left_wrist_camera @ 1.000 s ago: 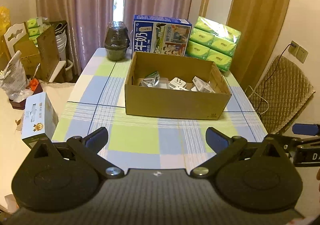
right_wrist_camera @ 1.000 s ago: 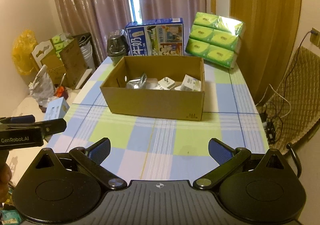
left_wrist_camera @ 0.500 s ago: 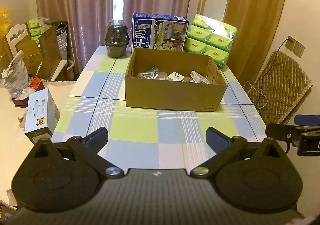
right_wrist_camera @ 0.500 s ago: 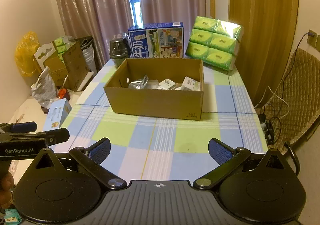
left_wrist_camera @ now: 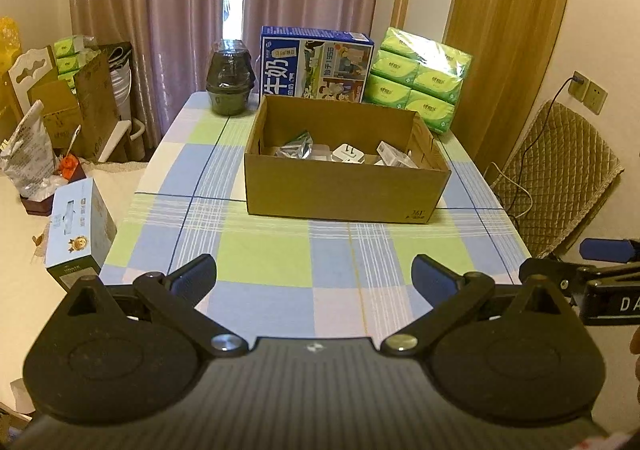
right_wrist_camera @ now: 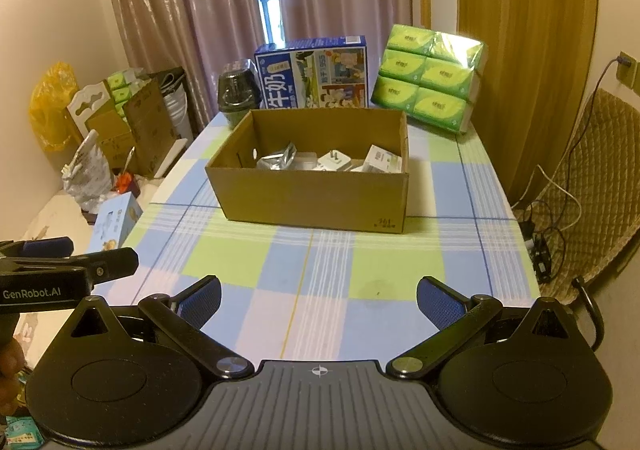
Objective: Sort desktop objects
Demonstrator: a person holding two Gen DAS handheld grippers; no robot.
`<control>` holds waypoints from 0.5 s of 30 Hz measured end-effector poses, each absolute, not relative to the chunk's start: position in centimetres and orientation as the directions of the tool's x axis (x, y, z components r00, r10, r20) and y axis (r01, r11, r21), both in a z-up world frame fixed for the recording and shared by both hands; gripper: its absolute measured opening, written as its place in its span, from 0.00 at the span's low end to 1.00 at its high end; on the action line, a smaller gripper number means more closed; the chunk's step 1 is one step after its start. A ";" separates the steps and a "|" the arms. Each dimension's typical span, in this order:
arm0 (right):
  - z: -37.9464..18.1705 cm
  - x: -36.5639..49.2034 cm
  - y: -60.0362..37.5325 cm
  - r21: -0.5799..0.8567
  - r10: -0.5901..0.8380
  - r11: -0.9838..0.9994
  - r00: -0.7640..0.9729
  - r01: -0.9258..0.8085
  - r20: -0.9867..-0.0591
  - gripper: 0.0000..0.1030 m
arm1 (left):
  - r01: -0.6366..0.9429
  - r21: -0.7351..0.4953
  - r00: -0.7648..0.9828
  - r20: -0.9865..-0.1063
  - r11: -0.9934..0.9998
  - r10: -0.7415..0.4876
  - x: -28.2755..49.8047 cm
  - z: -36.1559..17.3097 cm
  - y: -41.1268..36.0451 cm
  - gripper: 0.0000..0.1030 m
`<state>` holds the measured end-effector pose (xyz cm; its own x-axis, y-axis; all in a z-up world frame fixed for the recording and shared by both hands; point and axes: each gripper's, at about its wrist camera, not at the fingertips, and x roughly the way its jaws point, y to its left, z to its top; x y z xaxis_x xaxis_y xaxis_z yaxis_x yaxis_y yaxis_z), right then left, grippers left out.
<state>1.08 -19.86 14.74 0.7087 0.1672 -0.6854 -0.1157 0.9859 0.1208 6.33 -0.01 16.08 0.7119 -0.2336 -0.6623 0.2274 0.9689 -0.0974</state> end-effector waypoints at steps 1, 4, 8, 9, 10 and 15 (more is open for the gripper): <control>14.7 1.1 -19.9 0.121 0.167 0.986 0.708 -0.116 -0.686 0.98 | 0.228 -0.098 0.711 -0.663 0.969 -0.234 6.3 16.0 0.0 0.99; 14.7 1.2 -19.9 0.121 0.167 0.986 0.709 -0.114 -0.686 0.98 | 0.231 -0.095 0.708 -0.666 0.968 -0.234 6.5 15.9 -0.2 0.99; 14.5 1.5 -20.1 0.125 0.167 0.986 0.706 -0.111 -0.688 0.98 | 0.234 -0.098 0.705 -0.668 0.967 -0.238 6.7 15.9 -0.4 0.99; 14.4 1.6 -20.2 0.125 0.166 0.986 0.705 -0.110 -0.689 0.98 | 0.234 -0.098 0.704 -0.669 0.967 -0.239 6.7 15.9 -0.4 0.99; 14.4 1.7 -20.3 0.126 0.166 0.986 0.705 -0.109 -0.690 0.98 | 0.234 -0.100 0.704 -0.669 0.967 -0.239 6.8 15.8 -0.4 0.99; 14.3 1.7 -20.3 0.125 0.166 0.986 0.706 -0.109 -0.689 0.98 | 0.228 -0.101 0.701 -0.673 0.968 -0.235 7.2 15.8 -0.6 0.99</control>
<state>1.72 -20.28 14.35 0.7056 0.1655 -0.6890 -0.1093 0.9861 0.1250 7.21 -0.57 15.82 0.7010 -0.2352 -0.6732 0.2284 0.9684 -0.1006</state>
